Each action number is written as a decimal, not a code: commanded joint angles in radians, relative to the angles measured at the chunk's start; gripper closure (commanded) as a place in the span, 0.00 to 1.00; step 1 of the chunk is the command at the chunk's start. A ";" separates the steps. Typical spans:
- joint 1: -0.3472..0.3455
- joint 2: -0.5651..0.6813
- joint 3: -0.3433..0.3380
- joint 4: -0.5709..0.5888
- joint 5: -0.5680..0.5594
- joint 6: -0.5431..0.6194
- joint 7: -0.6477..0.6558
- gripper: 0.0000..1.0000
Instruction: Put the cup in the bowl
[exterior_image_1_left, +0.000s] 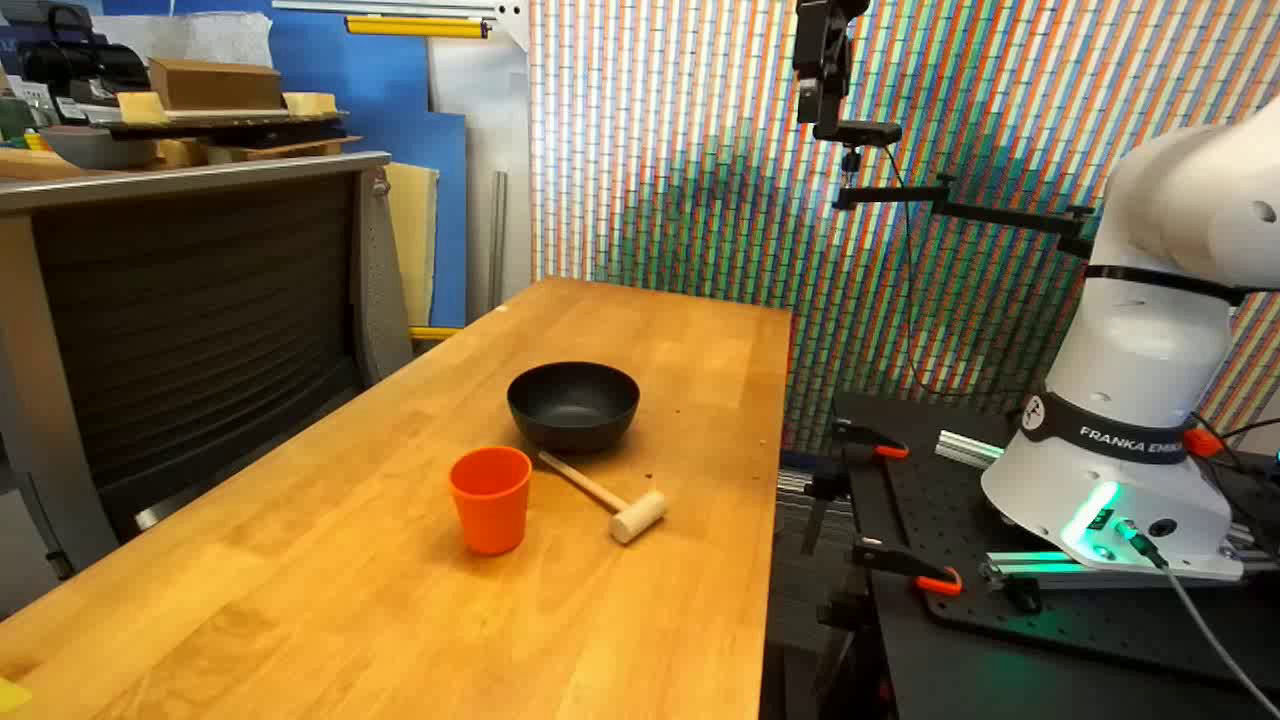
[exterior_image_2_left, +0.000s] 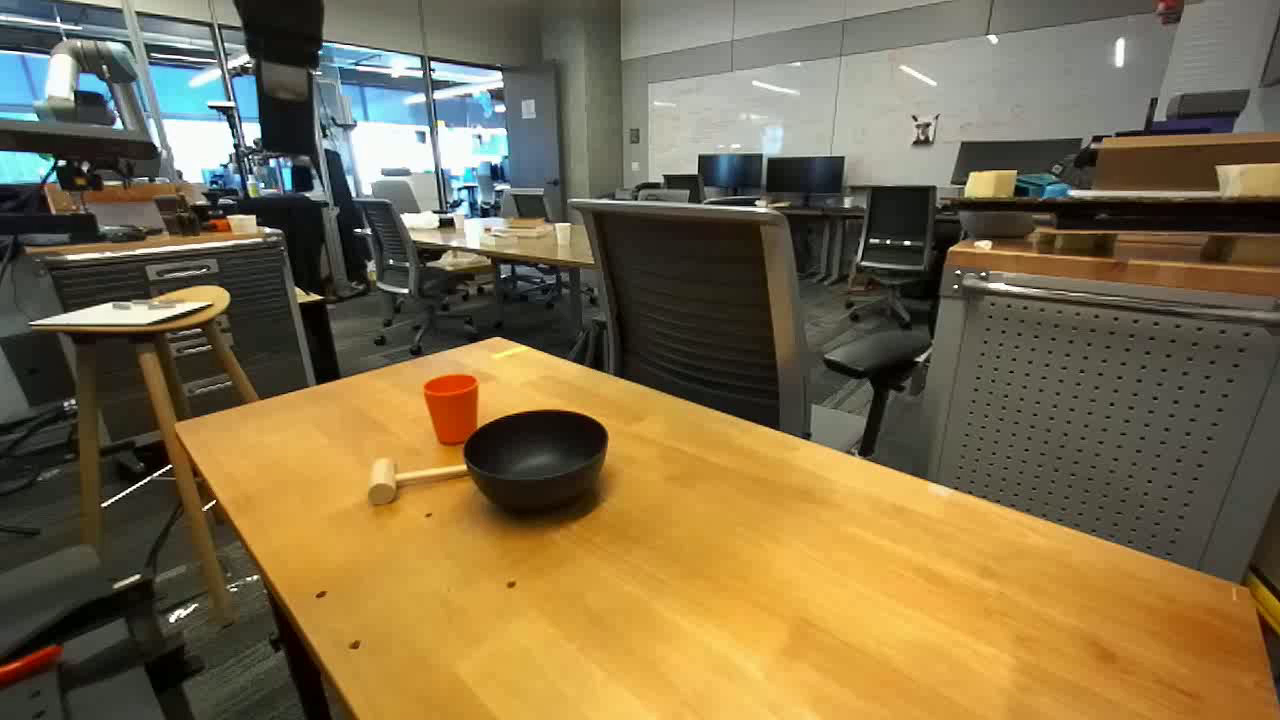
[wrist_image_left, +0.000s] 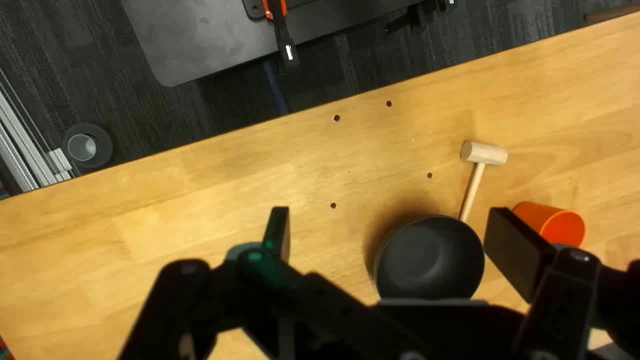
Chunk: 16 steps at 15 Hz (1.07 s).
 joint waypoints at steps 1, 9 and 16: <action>-0.019 0.004 0.016 0.004 0.008 -0.001 -0.009 0.00; 0.030 0.225 0.091 0.115 0.005 0.066 0.047 0.00; 0.108 0.631 0.235 0.357 -0.076 0.124 0.093 0.00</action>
